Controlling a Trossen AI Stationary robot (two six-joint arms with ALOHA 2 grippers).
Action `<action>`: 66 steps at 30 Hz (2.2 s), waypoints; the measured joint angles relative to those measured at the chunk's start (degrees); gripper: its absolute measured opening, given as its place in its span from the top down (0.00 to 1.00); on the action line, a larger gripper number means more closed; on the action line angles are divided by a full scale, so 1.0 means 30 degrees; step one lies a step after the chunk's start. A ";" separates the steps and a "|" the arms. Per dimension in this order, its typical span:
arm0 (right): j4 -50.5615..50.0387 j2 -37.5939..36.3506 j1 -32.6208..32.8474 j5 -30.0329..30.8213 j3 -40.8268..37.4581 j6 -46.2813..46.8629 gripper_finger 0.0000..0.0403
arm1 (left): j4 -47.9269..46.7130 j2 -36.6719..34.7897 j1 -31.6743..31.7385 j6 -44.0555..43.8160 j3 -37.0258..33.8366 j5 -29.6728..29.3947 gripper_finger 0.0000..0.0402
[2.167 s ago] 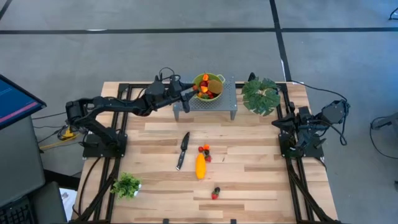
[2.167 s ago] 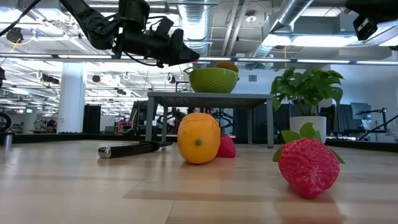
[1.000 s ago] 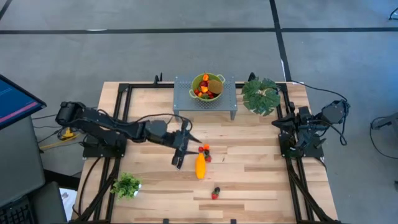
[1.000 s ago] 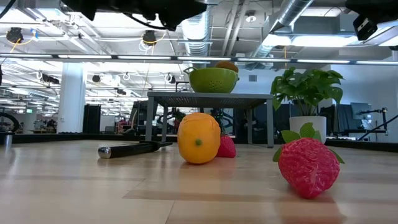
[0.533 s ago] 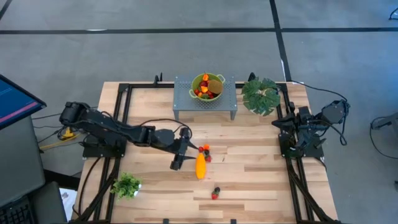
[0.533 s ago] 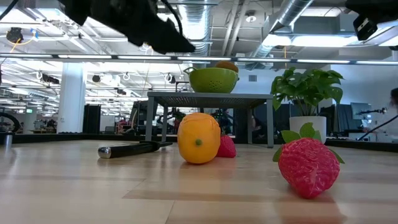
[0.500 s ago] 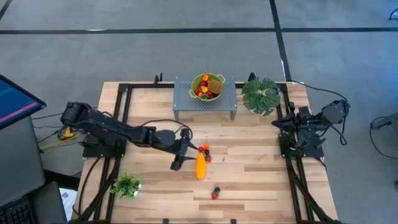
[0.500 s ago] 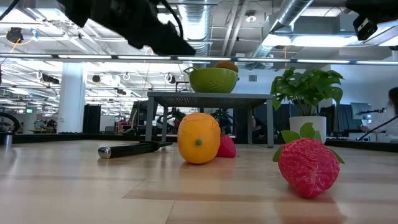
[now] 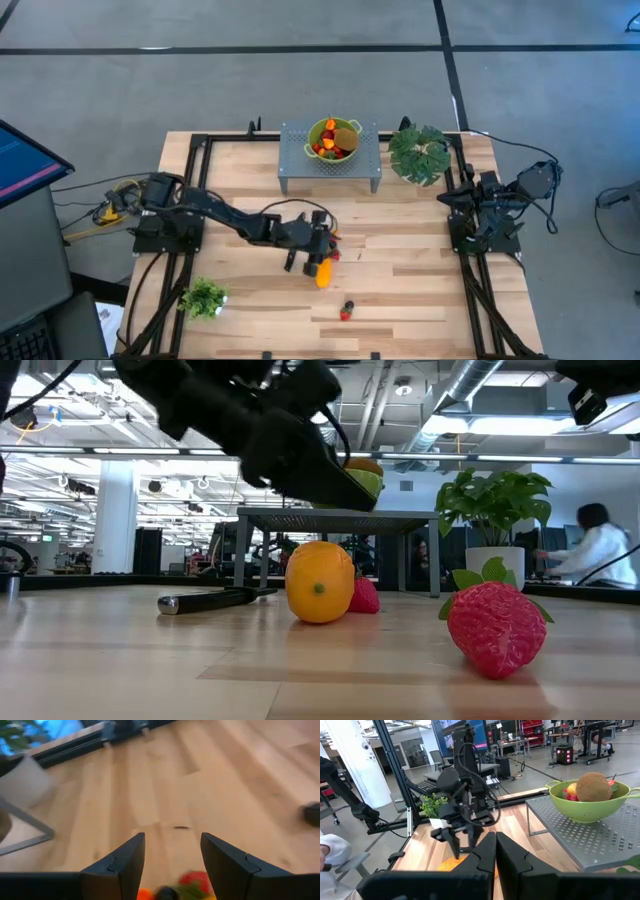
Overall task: Pick & Place Fruit
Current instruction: Put the red cherry into the green strainer bowl on the shelf
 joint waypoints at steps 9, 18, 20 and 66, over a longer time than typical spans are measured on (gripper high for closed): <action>0.0000 0.0001 0.0000 0.0001 -0.0005 -0.0001 0.99 | -0.0145 0.0985 0.1972 -0.1146 -0.0029 0.0118 0.54; 0.0000 0.0000 0.0005 0.0000 -0.0006 0.0005 0.99 | -0.1368 0.0941 0.1674 -0.1168 -0.1541 0.1224 0.54; 0.0000 0.0000 0.0007 0.0007 -0.0006 0.0005 0.99 | -0.1424 0.0941 0.1641 -0.1049 -0.1735 0.1230 0.54; 0.0007 0.0007 0.0001 0.0007 0.0001 0.0000 0.99 | 0.2649 0.3506 0.3382 -0.0627 -0.1760 0.4983 0.73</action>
